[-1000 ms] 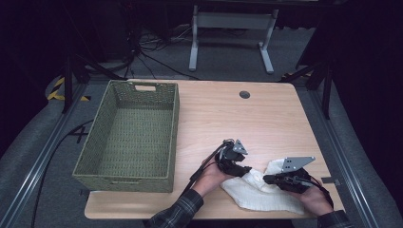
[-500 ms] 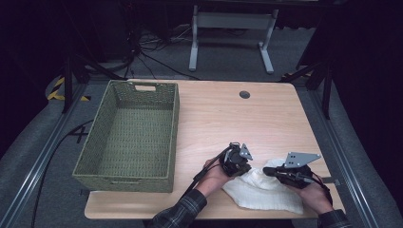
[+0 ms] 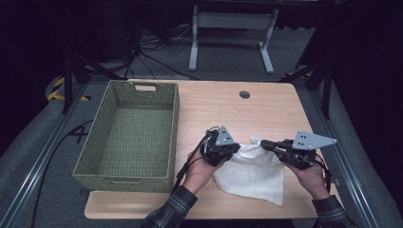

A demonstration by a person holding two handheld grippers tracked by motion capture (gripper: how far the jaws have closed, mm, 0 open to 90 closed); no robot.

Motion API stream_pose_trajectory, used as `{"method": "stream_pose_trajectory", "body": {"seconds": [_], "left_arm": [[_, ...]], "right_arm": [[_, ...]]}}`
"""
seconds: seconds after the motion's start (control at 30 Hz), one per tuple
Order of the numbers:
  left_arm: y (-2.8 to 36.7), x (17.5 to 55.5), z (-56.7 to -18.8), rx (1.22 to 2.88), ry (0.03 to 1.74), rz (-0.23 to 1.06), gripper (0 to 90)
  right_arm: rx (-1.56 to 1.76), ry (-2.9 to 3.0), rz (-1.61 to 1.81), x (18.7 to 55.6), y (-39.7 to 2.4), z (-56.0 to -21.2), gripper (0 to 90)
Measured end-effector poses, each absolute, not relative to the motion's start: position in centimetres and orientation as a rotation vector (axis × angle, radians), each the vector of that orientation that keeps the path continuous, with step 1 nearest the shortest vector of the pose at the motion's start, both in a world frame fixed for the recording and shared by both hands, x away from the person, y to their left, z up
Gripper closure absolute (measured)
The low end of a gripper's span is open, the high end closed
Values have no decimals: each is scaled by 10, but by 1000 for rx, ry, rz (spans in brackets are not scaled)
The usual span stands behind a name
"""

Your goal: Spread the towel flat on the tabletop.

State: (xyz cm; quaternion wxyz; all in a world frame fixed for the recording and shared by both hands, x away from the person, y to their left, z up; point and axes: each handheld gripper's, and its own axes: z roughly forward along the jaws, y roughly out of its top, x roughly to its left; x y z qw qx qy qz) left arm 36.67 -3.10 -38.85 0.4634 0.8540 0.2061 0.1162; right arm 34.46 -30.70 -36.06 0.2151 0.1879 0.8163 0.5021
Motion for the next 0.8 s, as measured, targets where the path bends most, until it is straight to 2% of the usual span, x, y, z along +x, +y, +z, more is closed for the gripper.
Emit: {"method": "stream_pose_trajectory", "body": {"seconds": [0.27, 0.47, 0.67, 0.7, 0.8], "left_arm": [[-28, 350, -422, 2209, 515, 180, 862], [-32, 357, -419, 2184, 528, 167, 710], [-47, 369, -419, 2208, 518, 155, 669], [-54, 374, -422, 2204, 525, 132, 665], [-62, 383, -426, 2231, 509, 110, 659]], "right_arm": [[567, 2483, 1268, 330, -298, -410, 885], [599, 2661, 1129, 323, -295, -441, 883], [619, 2714, 1115, 321, -295, -449, 871], [608, 2706, 1132, 321, -297, -445, 813], [620, 2694, 1147, 321, -299, -443, 816]]}}
